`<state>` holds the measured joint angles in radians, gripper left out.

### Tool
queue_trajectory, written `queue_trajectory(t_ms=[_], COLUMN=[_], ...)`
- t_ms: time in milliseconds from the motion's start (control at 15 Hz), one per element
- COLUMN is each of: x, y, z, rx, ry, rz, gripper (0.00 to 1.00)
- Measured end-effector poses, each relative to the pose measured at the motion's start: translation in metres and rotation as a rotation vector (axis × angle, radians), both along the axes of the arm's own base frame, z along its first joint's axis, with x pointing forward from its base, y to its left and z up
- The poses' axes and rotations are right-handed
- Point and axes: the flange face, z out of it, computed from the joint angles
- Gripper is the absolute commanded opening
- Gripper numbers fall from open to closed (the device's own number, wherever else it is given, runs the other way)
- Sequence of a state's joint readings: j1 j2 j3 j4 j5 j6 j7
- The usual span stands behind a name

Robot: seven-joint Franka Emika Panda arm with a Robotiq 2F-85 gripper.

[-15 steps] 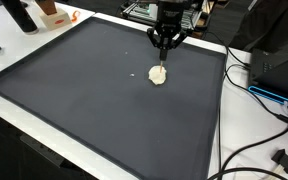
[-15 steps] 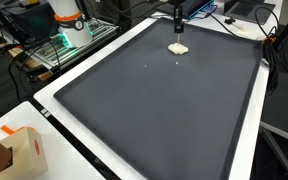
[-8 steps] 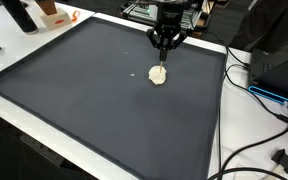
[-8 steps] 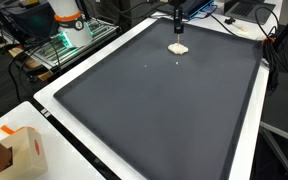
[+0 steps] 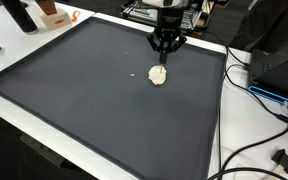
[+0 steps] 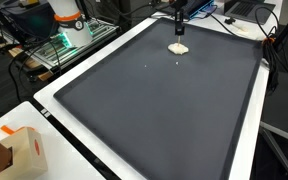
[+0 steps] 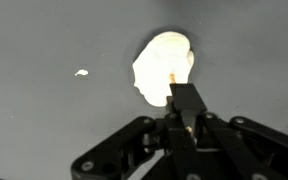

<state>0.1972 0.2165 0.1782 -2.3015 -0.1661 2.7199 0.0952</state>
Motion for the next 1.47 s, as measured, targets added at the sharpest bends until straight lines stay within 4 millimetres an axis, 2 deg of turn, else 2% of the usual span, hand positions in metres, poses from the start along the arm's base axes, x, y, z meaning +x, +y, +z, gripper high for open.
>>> queue_trajectory(t_ms=[867, 1467], x=[0.0039, 0.0002], y=[0.0013, 0.0066], z=[-0.0038, 0.0017], rx=[-0.001, -0.019], ry=[0.008, 0.029], rz=[0.0, 0.01], gripper=[0.03, 0.03])
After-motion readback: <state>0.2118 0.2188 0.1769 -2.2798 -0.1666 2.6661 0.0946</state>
